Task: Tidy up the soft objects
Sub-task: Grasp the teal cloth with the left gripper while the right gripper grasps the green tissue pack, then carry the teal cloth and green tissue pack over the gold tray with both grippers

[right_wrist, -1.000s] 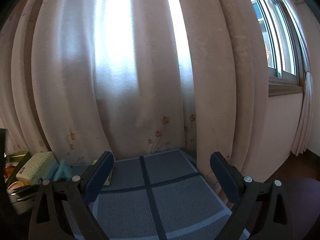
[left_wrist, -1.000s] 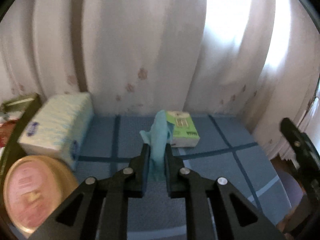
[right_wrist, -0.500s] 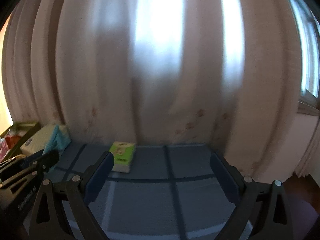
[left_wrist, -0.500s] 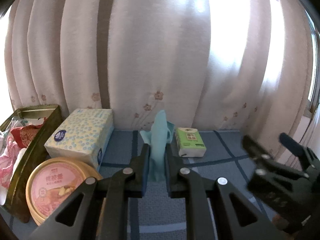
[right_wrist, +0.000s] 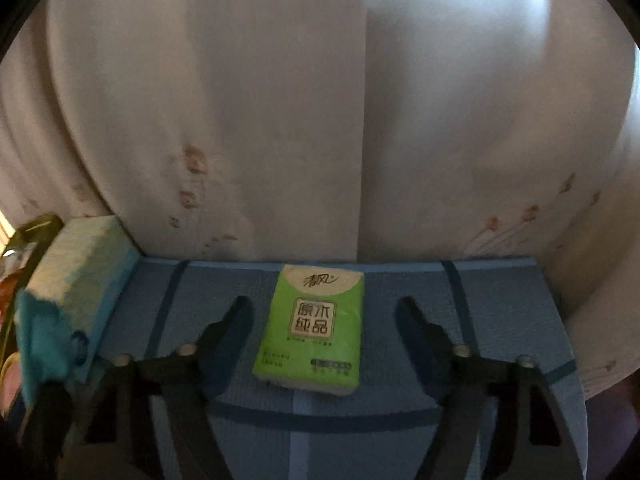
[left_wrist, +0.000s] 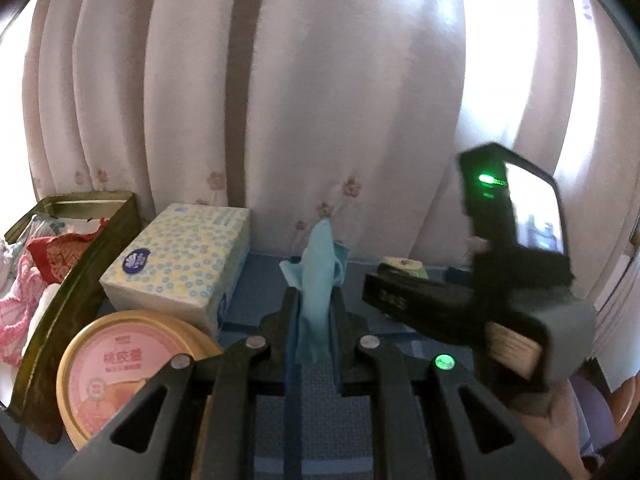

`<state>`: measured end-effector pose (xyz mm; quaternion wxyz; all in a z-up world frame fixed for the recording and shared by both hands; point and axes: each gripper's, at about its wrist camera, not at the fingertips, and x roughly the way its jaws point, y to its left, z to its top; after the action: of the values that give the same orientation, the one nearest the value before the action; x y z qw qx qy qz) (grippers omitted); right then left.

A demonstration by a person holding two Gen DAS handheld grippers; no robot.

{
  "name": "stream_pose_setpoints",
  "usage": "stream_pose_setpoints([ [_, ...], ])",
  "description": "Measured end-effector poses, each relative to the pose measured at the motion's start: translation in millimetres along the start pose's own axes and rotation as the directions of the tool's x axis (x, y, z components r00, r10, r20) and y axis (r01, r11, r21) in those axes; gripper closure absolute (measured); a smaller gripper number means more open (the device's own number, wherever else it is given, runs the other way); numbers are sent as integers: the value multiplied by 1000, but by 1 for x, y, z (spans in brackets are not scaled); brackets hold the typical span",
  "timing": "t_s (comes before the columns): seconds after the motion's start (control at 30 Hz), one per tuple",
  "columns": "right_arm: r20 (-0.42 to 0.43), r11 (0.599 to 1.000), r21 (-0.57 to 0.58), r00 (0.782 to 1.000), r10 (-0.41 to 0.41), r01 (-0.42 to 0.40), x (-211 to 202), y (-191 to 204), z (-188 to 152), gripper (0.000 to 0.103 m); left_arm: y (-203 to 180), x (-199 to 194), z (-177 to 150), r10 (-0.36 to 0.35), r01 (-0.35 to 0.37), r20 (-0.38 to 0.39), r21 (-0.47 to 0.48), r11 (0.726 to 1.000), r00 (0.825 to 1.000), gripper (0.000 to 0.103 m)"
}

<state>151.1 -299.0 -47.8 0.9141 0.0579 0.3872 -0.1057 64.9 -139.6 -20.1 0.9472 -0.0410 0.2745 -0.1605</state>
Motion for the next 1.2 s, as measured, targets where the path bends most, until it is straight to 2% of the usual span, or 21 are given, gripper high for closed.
stream_pose_setpoints([
  [0.03, -13, 1000, -2, 1000, -12, 12, 4, 2, 1, 31, -1, 0, 0, -2, 2, -1, 6, 1000, 1000, 91],
  [0.1, -51, 999, -9, 998, -31, 31, 11, 3, 1, 38, -2, -1, 0, -4, 4, 1, 14, 1000, 1000, 91],
  [0.13, -64, 1000, -6, 998, -22, 22, 14, 3, 1, 52, -3, -1, 0, -4, 4, 3, 19, 1000, 1000, 91],
  [0.33, -49, 1000, 16, 999, -6, 7, 5, -8, -6, 52, -6, 2, -1, -5, 5, -3, 33, 999, 1000, 91],
  [0.5, 94, 996, 63, 994, -62, 56, -40, -30, -27, 52, -9, 2, -1, -1, 1, 7, 45, 999, 1000, 91],
  [0.63, 212, 992, 94, 971, -107, 89, -82, -45, -52, 51, -13, -1, -1, -3, 2, 25, 62, 998, 1000, 91],
  [0.77, 292, 987, 100, 945, -146, 122, -108, -52, -66, 51, -14, -6, -2, -7, 3, 50, 72, 997, 999, 91],
  [0.97, 369, 981, 103, 910, -191, 164, -131, -51, -81, 51, -18, -12, -4, -9, 1, 77, 103, 995, 997, 91],
  [1.1, 394, 979, 128, 898, -195, 156, -143, -54, -86, 51, -21, -17, -6, -12, 0, 99, 125, 992, 995, 91],
  [1.2, 434, 974, 169, 876, -212, 152, -153, -55, -96, 51, -26, -21, -8, -20, 2, 117, 151, 988, 993, 91],
])
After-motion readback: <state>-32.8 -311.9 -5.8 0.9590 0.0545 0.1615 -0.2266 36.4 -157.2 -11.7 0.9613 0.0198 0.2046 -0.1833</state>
